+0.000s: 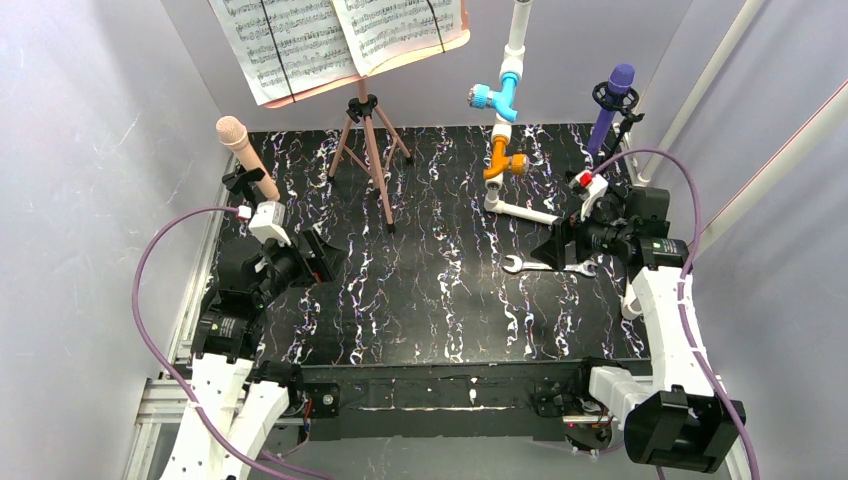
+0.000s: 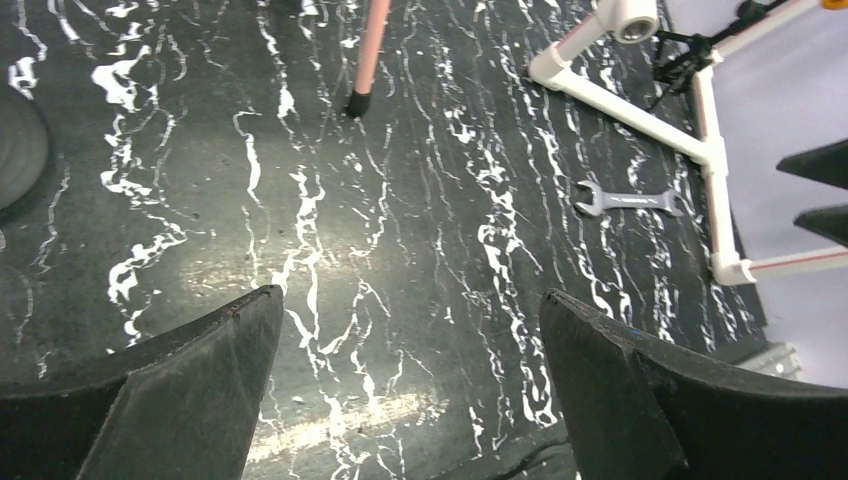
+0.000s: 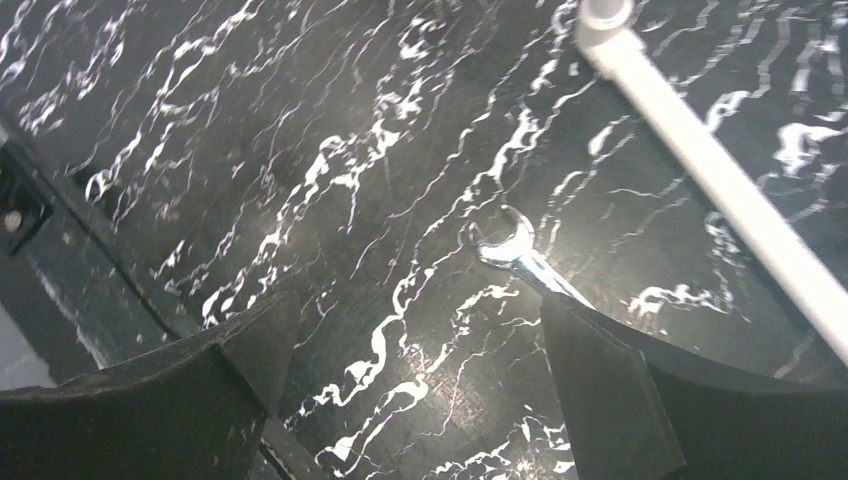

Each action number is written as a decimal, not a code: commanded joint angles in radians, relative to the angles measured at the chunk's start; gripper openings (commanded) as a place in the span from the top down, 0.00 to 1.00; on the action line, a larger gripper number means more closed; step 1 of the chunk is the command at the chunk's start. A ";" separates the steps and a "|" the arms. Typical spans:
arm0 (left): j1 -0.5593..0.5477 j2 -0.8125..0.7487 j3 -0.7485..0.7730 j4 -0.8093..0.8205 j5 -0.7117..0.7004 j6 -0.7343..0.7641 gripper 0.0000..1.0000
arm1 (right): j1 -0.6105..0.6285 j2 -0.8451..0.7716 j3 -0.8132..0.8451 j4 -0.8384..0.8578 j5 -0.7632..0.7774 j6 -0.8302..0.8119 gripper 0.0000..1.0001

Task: Pack up the instrument practice props
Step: Pick up the microphone stand with the microphone from the center of the board.

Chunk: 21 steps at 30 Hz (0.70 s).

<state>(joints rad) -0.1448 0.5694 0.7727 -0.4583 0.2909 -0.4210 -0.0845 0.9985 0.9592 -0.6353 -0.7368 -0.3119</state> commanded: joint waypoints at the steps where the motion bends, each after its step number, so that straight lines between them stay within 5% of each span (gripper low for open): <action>1: 0.004 0.030 -0.001 -0.019 -0.101 0.044 0.00 | 0.012 0.016 -0.050 -0.015 -0.164 -0.189 0.00; 9: 0.004 0.096 0.044 0.041 -0.202 0.065 0.00 | 0.040 0.020 -0.174 0.034 -0.230 -0.298 0.00; 21: 0.043 0.233 0.280 -0.066 -0.309 0.081 0.00 | 0.083 0.030 -0.142 -0.050 -0.157 -0.374 0.00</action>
<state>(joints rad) -0.1204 0.7677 0.9409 -0.4603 0.0559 -0.3771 -0.0116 1.0477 0.7891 -0.6666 -0.9161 -0.6506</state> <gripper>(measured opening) 0.994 1.001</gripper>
